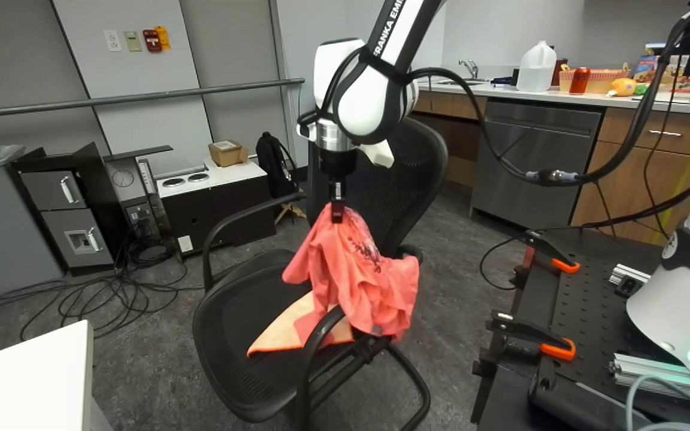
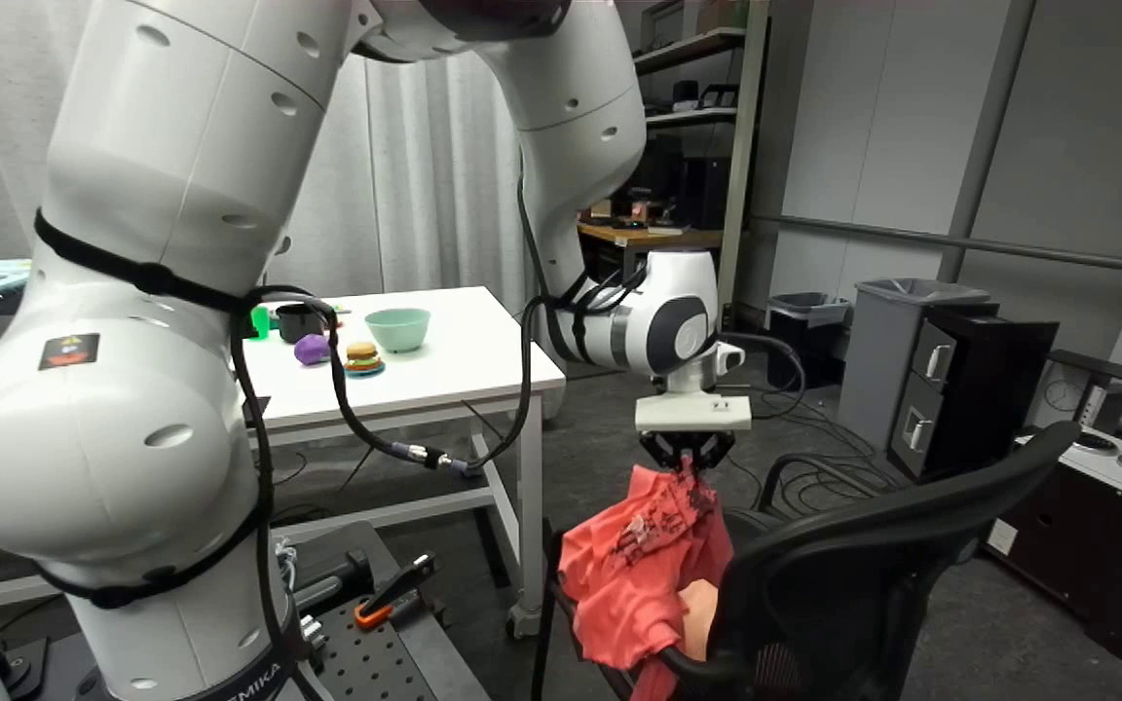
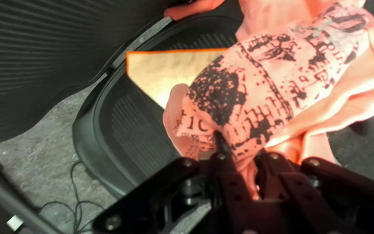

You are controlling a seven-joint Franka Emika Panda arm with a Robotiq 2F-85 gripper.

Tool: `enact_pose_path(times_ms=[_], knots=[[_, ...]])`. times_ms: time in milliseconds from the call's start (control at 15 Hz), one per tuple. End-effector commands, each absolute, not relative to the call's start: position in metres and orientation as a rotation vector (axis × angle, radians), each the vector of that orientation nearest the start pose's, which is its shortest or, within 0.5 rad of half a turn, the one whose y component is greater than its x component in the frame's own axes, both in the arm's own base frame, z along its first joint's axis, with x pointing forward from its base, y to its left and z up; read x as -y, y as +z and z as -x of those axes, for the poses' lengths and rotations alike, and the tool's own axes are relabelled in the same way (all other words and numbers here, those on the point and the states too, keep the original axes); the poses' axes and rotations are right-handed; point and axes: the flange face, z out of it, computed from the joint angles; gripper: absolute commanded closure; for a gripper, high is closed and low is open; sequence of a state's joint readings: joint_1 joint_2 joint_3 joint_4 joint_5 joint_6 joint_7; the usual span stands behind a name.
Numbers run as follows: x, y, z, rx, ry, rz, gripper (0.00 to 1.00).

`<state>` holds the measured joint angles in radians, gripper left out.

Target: Put the orange shirt on the backrest of the chair

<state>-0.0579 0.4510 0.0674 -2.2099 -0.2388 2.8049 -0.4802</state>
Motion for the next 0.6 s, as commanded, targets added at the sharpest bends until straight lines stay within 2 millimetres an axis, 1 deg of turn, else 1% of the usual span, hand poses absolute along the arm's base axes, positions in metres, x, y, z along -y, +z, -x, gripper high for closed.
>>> enact_pose_path(times_ms=[0,67,333,400,533], knots=[[-0.005,0.254,-0.584,1.058,-0.403,3.095,0.96],[-0.001,0.272,-0.589,1.046,-0.462,3.109,0.96],[0.019,0.331,-0.603,0.975,-0.649,3.164,0.96],[0.027,0.35,-0.605,0.953,-0.698,3.18,0.96],[0.04,0.383,-0.609,0.933,-0.789,3.211,0.96]])
